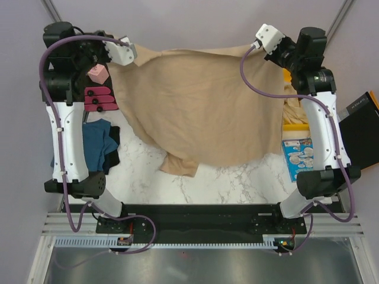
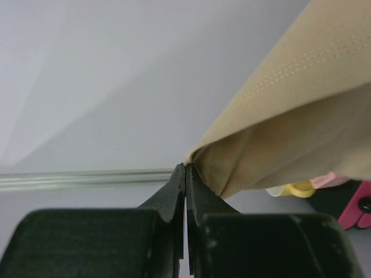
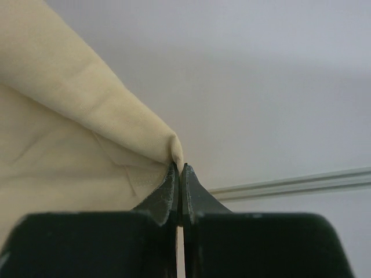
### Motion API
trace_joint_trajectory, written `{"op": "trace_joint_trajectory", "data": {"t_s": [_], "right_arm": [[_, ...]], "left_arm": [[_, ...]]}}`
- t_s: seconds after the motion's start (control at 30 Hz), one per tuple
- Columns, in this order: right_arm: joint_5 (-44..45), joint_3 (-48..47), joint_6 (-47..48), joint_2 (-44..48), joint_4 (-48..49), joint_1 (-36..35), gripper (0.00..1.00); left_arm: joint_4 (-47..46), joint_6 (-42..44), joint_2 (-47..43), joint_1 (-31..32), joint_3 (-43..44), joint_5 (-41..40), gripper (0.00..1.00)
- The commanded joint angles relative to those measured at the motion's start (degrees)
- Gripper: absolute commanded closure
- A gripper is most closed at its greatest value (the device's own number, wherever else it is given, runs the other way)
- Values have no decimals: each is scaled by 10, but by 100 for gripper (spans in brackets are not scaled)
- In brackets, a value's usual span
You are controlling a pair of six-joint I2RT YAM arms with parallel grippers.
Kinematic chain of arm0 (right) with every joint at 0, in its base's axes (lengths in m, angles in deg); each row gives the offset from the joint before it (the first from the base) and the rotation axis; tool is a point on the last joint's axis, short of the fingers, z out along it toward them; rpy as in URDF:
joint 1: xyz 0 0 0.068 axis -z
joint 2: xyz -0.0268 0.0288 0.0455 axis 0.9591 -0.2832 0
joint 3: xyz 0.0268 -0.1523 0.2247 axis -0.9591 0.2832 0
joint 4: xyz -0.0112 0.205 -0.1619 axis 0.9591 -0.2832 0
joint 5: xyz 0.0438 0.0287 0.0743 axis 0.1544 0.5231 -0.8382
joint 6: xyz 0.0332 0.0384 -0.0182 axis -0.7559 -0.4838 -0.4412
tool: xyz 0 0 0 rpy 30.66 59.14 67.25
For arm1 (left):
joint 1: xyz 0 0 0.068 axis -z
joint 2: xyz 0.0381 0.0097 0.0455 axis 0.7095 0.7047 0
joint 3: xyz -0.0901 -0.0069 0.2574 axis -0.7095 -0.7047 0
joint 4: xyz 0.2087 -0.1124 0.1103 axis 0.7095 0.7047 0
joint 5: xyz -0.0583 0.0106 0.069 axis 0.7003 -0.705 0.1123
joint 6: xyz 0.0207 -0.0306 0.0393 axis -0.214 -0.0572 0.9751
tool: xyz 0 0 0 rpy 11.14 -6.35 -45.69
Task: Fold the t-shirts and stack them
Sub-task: Flatten the tshirt out
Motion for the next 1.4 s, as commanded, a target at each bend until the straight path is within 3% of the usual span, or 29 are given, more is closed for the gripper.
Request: {"op": "trace_joint_trajectory", "data": {"t_s": [0.0, 0.1, 0.17, 0.3, 0.33, 0.43, 0.53, 0.6, 0.7, 0.8, 0.9, 1.0, 1.03, 1.1, 1.13, 1.2, 1.23, 1.3, 1.33, 1.37], "right_arm": [[-7, 49, -31, -45, 36, -3, 100], [6, 55, -19, -102, 50, -9, 100], [21, 15, -13, -136, 57, -10, 100], [103, -72, 5, -211, 158, -13, 100], [150, -105, 28, -219, 183, -12, 100], [214, -149, 72, -239, 322, -13, 100], [271, -163, 126, -234, 476, -12, 100], [302, -160, 149, -219, 581, -13, 100], [337, -147, 155, -188, 632, -18, 100], [355, -48, 142, -130, 644, -23, 100], [367, 111, 119, -73, 643, -35, 100], [365, 258, 98, -27, 617, -49, 100], [352, 322, 77, -17, 606, -52, 100], [329, 371, 49, 13, 535, -55, 100], [296, 407, 22, 21, 509, -55, 100], [269, 436, 9, 43, 428, -54, 100], [249, 465, 5, 50, 407, -53, 100], [190, 506, 29, 81, 355, -45, 100], [169, 510, 43, 92, 337, -38, 100], [125, 509, 67, 111, 268, -31, 100]], "left_arm": [[11, 42, -2, -6, -135, 35, 98], [34, 59, 70, -7, -138, 11, 98], [26, 63, 153, -8, -62, -16, 98], [-100, 80, 268, -7, 116, -67, 98], [-212, 99, 272, -7, 121, -84, 98], [-452, 166, 273, -5, 106, -68, 98], [-549, 175, 243, 14, 129, -57, 98], [-663, 155, 207, 31, 86, -51, 98], [-776, 134, 131, 44, 25, -34, 98], [-802, 134, 103, 42, 13, -39, 98], [-839, 142, 99, 24, -24, -48, 98], [-899, 135, 57, 11, -161, -61, 98], [-907, 128, 38, 11, -275, -70, 98], [-909, 98, -37, 14, -410, -78, 98], [-914, 92, -61, 14, -552, -65, 98], [-912, 79, -126, 18, -692, -59, 98], [-896, 77, -150, 27, -825, -57, 98], [-877, 104, -221, 28, -944, -24, 98], [-828, 103, -248, 33, -1026, -12, 98], [-781, 116, -277, 33, -1052, 0, 98]]}}
